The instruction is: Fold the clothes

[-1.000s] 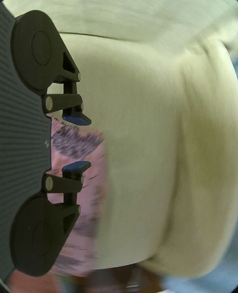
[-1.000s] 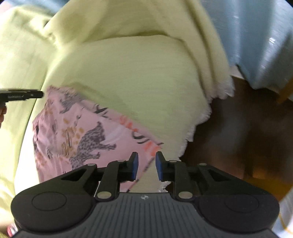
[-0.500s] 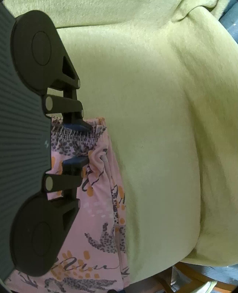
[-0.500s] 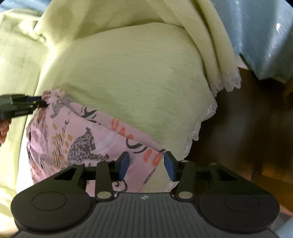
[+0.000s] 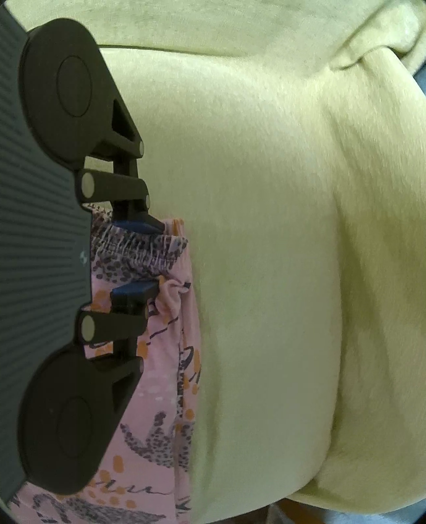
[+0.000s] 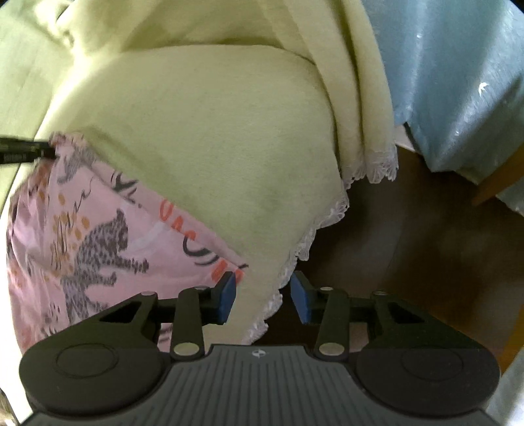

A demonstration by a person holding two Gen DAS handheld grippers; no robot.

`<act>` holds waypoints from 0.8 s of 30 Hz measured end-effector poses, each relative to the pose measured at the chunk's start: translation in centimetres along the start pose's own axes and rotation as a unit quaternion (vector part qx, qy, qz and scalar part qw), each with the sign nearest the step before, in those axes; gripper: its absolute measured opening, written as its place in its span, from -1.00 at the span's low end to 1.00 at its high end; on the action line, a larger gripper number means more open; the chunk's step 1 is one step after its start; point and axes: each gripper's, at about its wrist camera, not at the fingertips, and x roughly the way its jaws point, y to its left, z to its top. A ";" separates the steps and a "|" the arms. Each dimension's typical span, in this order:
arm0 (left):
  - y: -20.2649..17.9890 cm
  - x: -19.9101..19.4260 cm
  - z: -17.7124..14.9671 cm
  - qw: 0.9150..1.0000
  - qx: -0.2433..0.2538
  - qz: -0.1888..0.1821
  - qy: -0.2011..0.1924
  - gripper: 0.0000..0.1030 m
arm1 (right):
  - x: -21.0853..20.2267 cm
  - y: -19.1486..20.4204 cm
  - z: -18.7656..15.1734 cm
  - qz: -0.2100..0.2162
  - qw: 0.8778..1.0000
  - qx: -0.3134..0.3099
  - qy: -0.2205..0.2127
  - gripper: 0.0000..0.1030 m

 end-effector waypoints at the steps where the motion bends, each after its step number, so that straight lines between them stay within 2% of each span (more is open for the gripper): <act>1: 0.1 -0.7 -0.3 1.000 -0.002 0.001 -0.004 -0.46 | -0.1 0.0 -0.1 -0.001 1.000 -0.004 0.001 -0.18; 7: 1.6 -5.1 -2.7 0.999 -0.034 0.006 -0.031 -0.46 | -0.5 1.1 -0.8 -0.003 0.999 -0.034 0.006 -0.18; 11: 1.2 -7.9 -6.8 0.998 -0.058 0.005 -0.038 -0.46 | -0.8 2.1 -1.4 0.004 0.998 -0.058 0.008 -0.18; 14: -0.1 -9.1 -10.1 0.998 -0.059 -0.001 -0.038 -0.46 | -1.2 2.6 -1.7 0.008 0.998 -0.070 -0.010 -0.18; 16: -1.6 -9.3 -12.4 0.998 -0.044 -0.010 -0.037 -0.46 | -1.7 2.9 -1.8 0.008 0.997 -0.073 -0.033 -0.18; 19: -4.3 -9.4 -15.7 0.999 0.007 -0.005 -0.039 -0.46 | -2.4 3.6 -2.1 0.008 0.994 -0.084 -0.073 -0.18; 24: -8.0 -10.5 -20.6 0.994 0.060 -0.020 -0.089 -0.46 | -2.3 5.3 -2.6 0.018 0.982 -0.127 -0.136 -0.18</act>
